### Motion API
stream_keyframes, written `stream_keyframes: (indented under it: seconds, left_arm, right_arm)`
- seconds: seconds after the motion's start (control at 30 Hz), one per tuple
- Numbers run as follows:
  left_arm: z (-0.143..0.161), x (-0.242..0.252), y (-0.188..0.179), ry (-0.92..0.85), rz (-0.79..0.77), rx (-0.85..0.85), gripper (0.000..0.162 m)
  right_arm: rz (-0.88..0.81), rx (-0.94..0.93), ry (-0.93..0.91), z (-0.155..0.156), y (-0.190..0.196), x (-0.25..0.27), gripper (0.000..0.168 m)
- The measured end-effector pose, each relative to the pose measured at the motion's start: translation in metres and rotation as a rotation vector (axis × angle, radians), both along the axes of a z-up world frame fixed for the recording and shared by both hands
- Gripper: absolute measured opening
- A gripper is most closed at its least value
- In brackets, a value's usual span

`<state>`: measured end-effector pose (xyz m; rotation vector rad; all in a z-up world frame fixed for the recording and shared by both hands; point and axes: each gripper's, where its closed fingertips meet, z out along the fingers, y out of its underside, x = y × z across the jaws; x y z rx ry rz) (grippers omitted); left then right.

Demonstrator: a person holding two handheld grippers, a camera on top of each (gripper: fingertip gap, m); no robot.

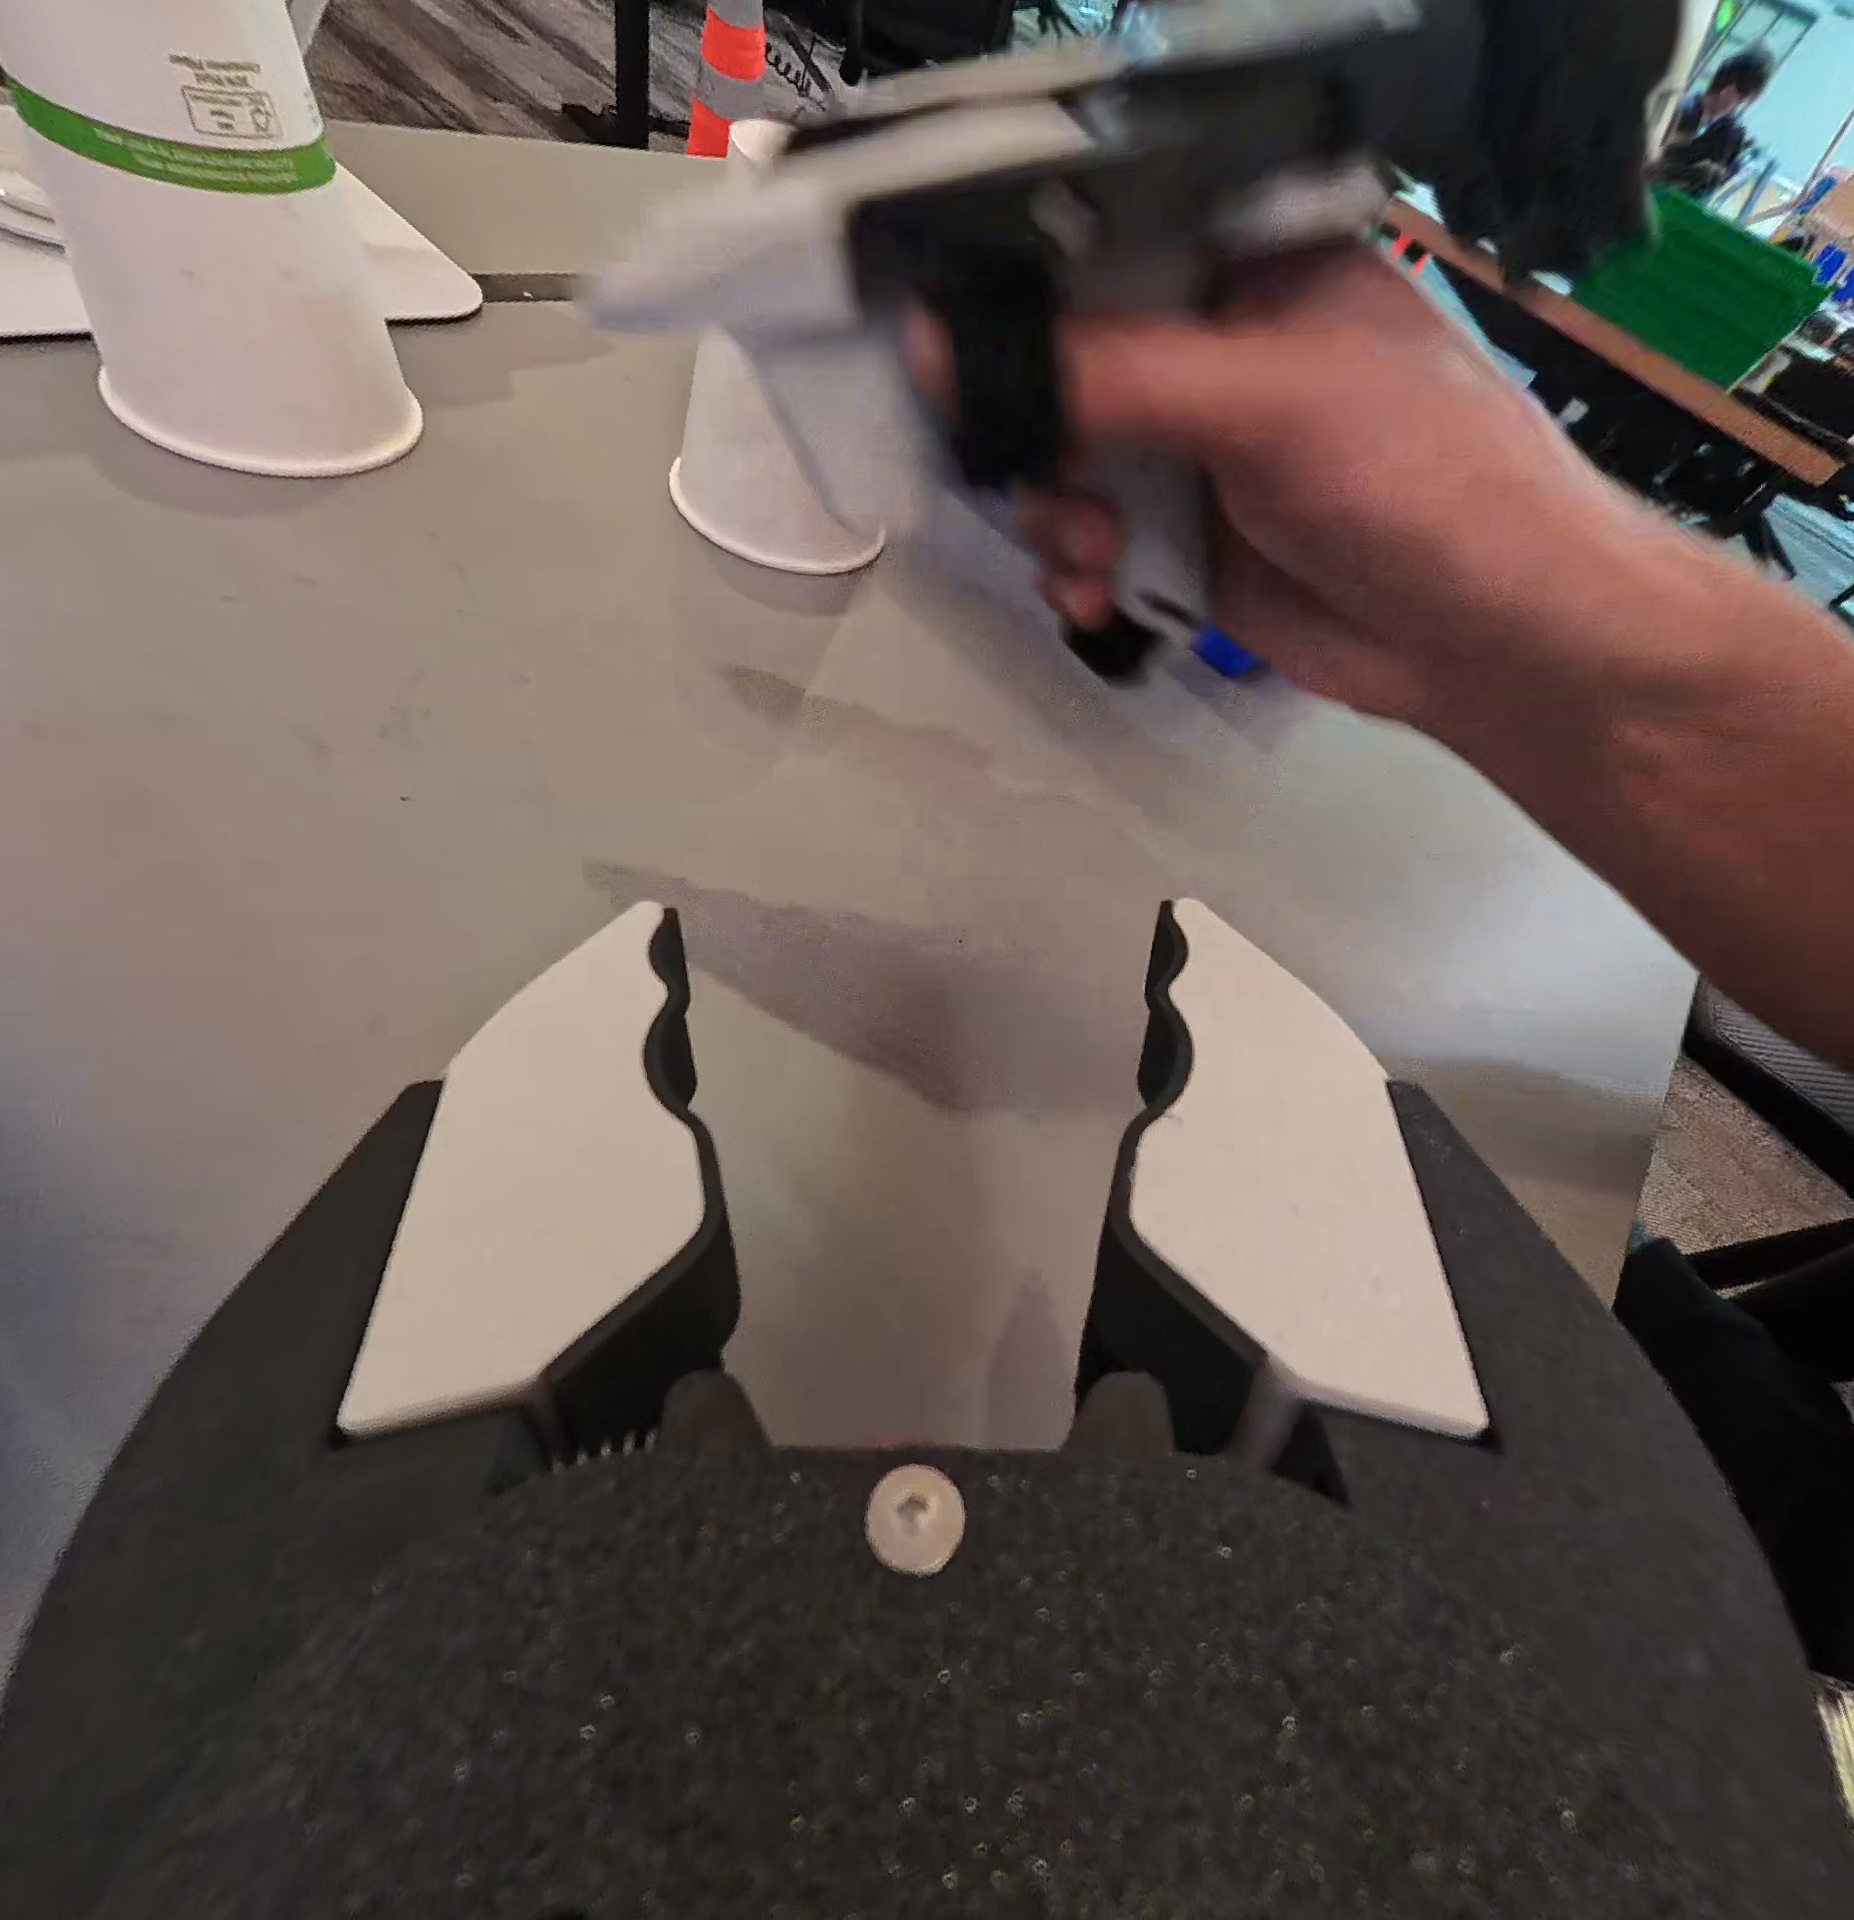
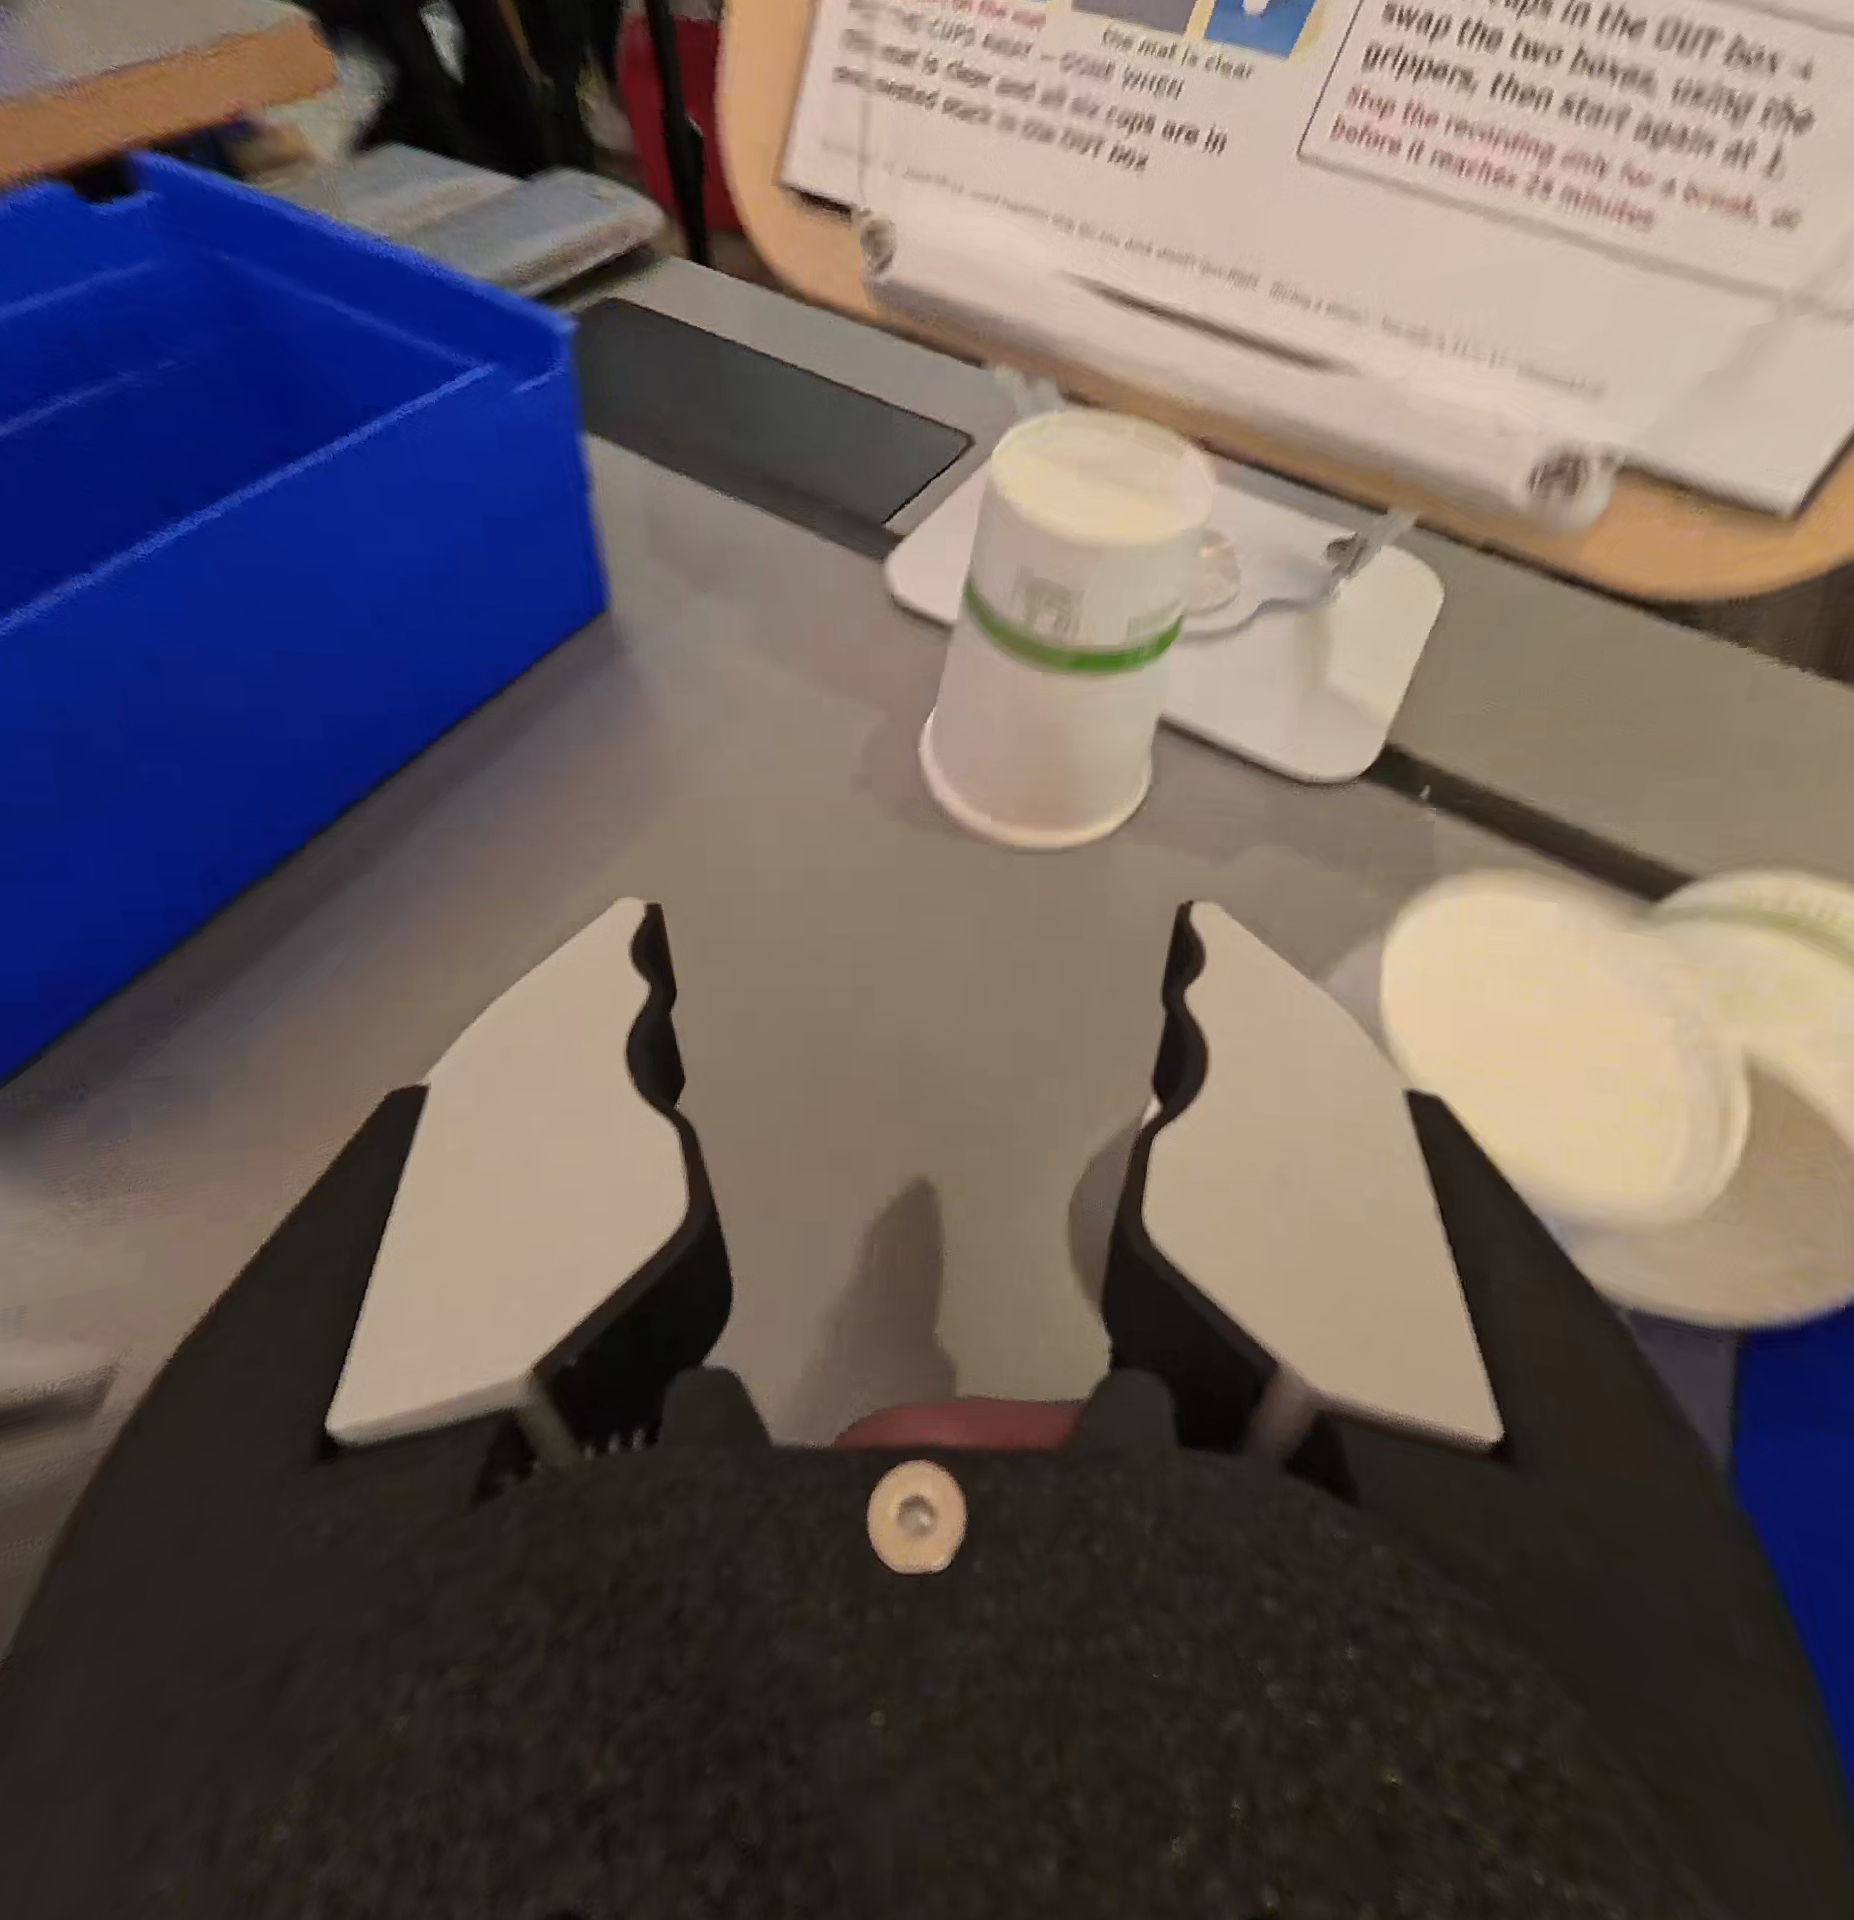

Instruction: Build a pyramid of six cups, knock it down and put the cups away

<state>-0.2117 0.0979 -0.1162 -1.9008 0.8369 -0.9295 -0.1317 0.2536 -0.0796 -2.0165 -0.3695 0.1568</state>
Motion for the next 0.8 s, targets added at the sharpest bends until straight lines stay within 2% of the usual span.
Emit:
stream_keyframes:
  seconds: [0.17,0.3,0.47,0.53,0.63,0.73,0.8]
  left_arm:
    - [-0.001,-0.001,-0.001,0.049,-0.003,0.057,0.084]
    - [-0.001,-0.003,-0.001,0.055,-0.004,0.068,0.084]
    - [0.000,-0.002,-0.004,0.042,-0.023,0.048,0.084]
    - [0.001,-0.001,-0.006,0.044,-0.027,0.052,0.084]
    - [0.002,0.000,-0.008,0.052,-0.032,0.066,0.084]
    - [0.002,0.001,-0.009,0.063,-0.036,0.080,0.084]
    - [0.000,0.002,-0.010,0.069,-0.042,0.078,0.084]
  right_arm:
    - [-0.116,-0.222,-0.099,0.008,0.097,-0.002,0.089]
    - [-0.181,-0.429,-0.089,-0.001,0.135,-0.002,0.087]
    - [-0.272,-0.582,-0.085,-0.023,0.147,-0.007,0.083]
    - [-0.313,-0.585,-0.122,-0.027,0.150,-0.004,0.071]
    - [-0.340,-0.573,-0.127,-0.027,0.149,-0.005,0.070]
    - [-0.293,-0.535,-0.204,-0.019,0.144,-0.006,0.070]
    - [-0.228,-0.523,-0.187,-0.009,0.135,-0.012,0.070]
